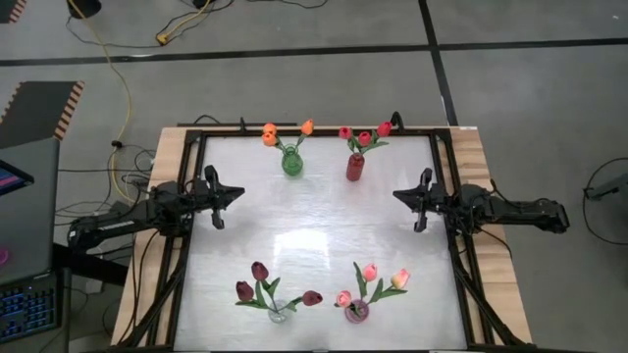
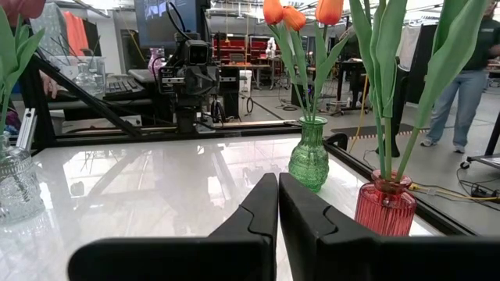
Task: Sort flowers into vase by color
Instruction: Return to Home Position
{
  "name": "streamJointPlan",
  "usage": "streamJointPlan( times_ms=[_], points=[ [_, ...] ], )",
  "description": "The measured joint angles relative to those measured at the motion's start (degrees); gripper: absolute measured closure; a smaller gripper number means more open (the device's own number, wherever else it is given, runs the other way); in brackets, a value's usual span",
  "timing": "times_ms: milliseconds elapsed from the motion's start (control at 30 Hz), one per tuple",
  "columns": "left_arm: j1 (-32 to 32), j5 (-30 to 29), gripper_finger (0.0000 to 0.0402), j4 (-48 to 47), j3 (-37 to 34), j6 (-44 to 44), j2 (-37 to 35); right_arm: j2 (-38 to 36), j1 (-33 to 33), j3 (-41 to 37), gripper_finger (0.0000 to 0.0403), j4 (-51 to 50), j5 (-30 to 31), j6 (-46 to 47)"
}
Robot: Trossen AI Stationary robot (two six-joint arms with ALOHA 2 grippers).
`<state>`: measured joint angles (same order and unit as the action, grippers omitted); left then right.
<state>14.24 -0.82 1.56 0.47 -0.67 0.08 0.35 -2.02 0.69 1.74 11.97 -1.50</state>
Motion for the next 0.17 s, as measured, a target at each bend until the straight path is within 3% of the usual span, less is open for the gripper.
streamJointPlan(
  times_ms=[167],
  points=[
    [0.0,0.0,0.0391,0.0,0.0,0.0,0.0,0.0,0.0,0.0,0.0360,0.0,0.0,0.0]
  ],
)
